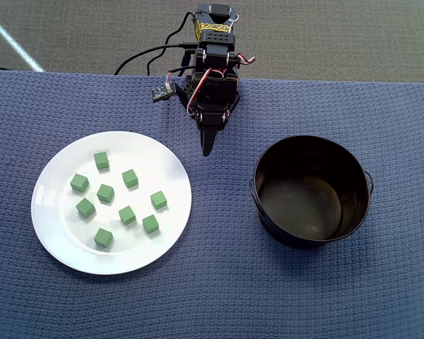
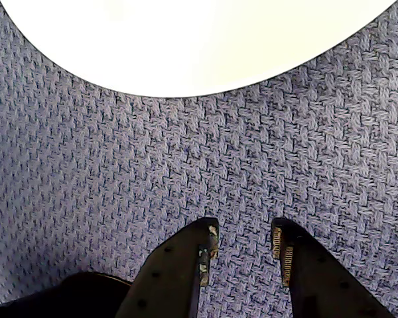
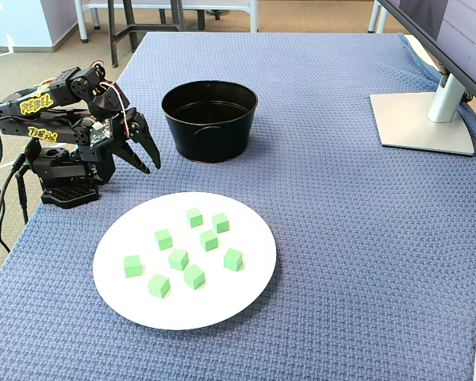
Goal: Pick up the green cubes from the white plate and place them in the black recipient
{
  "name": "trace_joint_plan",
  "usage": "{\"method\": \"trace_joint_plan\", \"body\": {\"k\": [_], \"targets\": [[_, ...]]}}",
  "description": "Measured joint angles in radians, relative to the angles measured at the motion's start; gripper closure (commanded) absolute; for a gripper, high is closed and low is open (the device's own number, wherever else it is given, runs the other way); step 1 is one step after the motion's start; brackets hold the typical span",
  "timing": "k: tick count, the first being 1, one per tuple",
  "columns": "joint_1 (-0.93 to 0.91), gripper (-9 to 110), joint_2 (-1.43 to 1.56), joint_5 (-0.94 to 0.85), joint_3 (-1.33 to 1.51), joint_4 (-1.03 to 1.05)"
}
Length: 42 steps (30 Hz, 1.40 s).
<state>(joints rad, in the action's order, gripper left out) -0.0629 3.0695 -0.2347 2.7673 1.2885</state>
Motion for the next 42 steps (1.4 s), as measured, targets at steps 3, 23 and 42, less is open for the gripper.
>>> {"method": "trace_joint_plan", "body": {"k": [3,23,42], "targets": [[0.006,101,-0.034,0.089,-0.002,-0.04],[-0.19,89,-0.716,0.129,-0.288,-0.393],[-0.394,84,-1.308,0.132,-0.681,-0.422]]}}
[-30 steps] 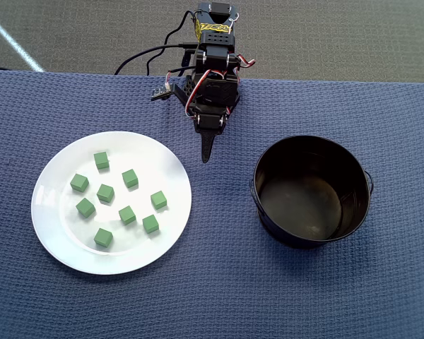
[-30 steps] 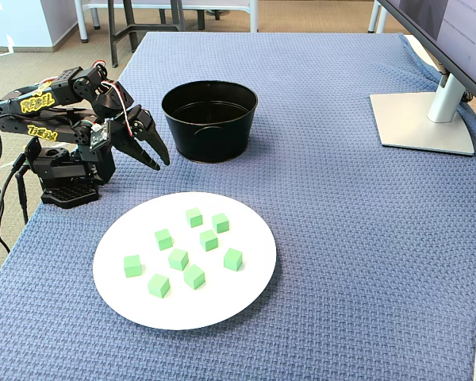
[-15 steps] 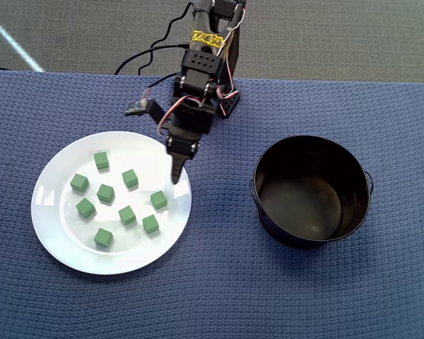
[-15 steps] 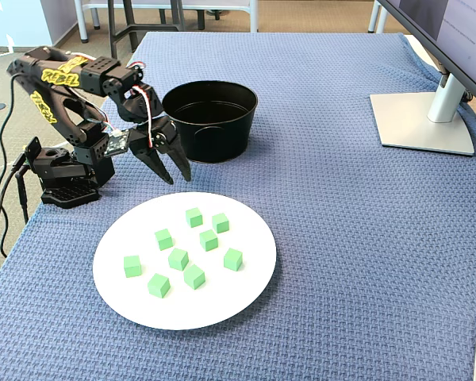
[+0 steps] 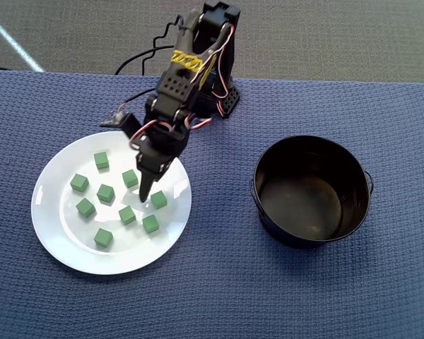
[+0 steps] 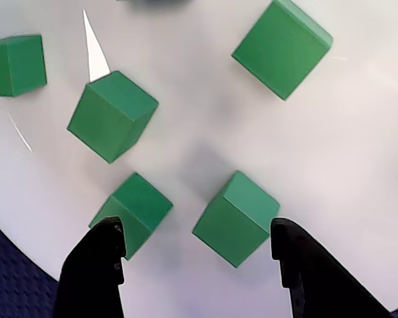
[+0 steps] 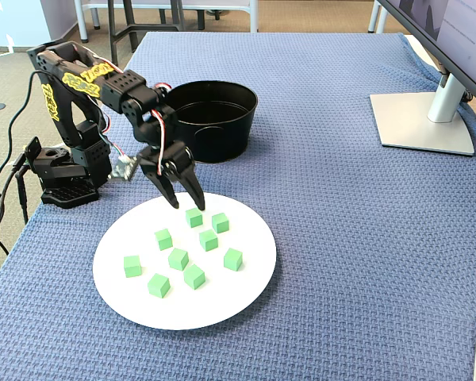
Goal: Pick up the green cubes from the white plate and place them in the black recipient
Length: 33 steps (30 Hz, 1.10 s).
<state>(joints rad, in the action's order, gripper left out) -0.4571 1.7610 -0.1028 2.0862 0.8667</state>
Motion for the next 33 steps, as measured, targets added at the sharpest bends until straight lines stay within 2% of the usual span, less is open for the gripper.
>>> {"method": "trace_joint_plan", "body": {"k": [6,14,23,33], "targets": [[-0.003,86,-0.08,0.028,-0.032,-0.029],[0.046,81,-0.08,-0.017,-0.017,-0.017],[0.064,80,-0.072,-0.307,-0.017,0.071],[-0.02,80,-0.087,-0.667,-0.029,0.11]]}}
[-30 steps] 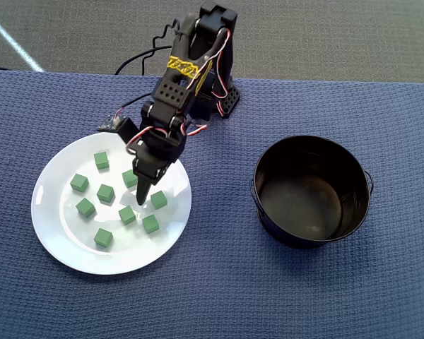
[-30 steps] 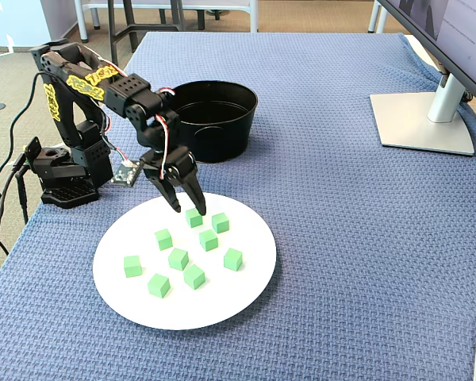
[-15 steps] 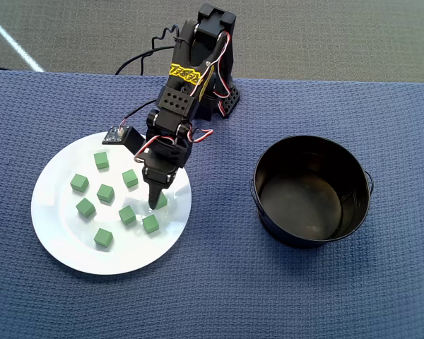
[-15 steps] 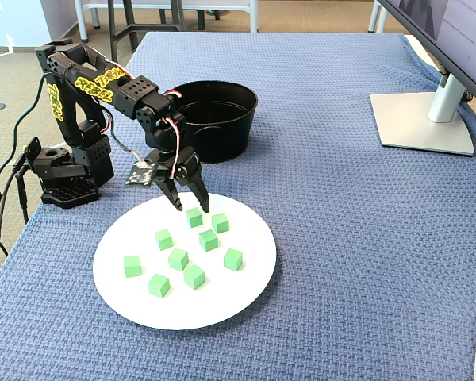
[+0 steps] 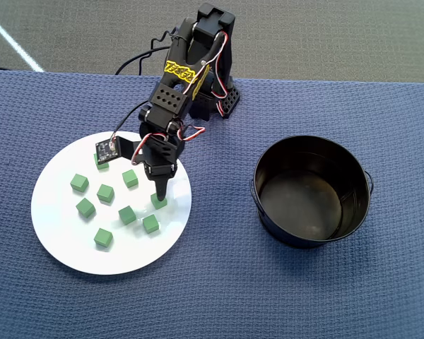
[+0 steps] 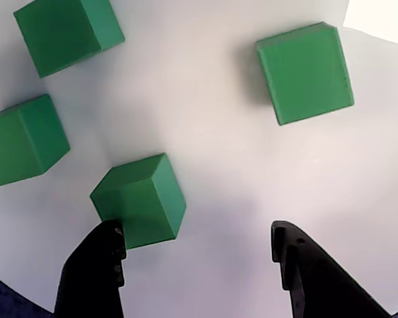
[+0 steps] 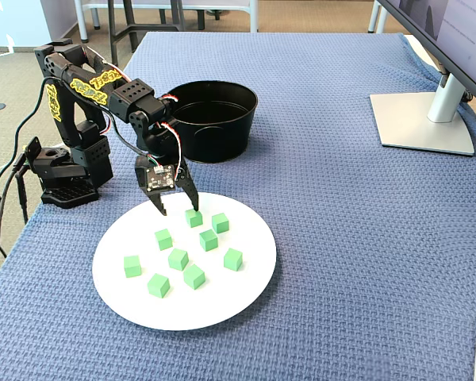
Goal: Pick up the green cubes from the white plate and place them in the black recipient
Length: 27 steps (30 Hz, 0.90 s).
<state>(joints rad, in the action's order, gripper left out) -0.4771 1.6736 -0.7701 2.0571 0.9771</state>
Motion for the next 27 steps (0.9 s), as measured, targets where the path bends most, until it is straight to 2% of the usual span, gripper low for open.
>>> {"method": "trace_joint_plan", "body": {"k": [5,12,27], "targets": [[-0.021,80,-0.054,-0.064,-0.044,-0.026],[0.006,81,-0.094,-0.052,-0.074,-0.092],[0.072,81,0.025,-0.02,-0.008,-0.055]]}}
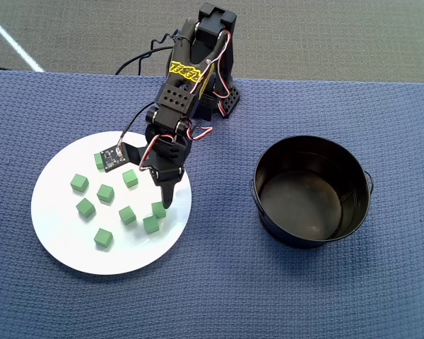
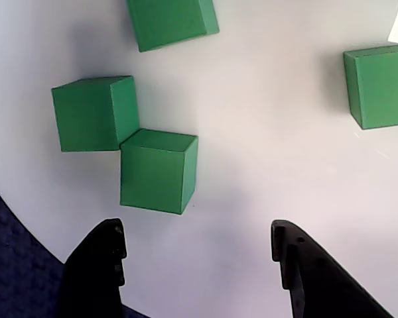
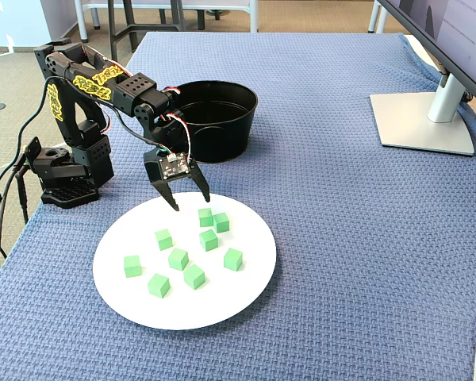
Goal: Pick up the green cubes from the white plate and place them in the black recipient
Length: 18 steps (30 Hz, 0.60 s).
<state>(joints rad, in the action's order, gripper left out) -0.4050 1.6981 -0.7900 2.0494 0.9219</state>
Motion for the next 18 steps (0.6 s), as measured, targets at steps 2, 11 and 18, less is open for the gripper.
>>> {"method": "trace_joint_plan", "body": {"k": [2,11,18], "targets": [[-0.003,82,-0.021,0.0,-0.002,0.0],[-0.005,83,-0.107,0.0,-0.055,-0.061],[-0.005,84,-0.13,0.009,-0.066,-0.098]]}}
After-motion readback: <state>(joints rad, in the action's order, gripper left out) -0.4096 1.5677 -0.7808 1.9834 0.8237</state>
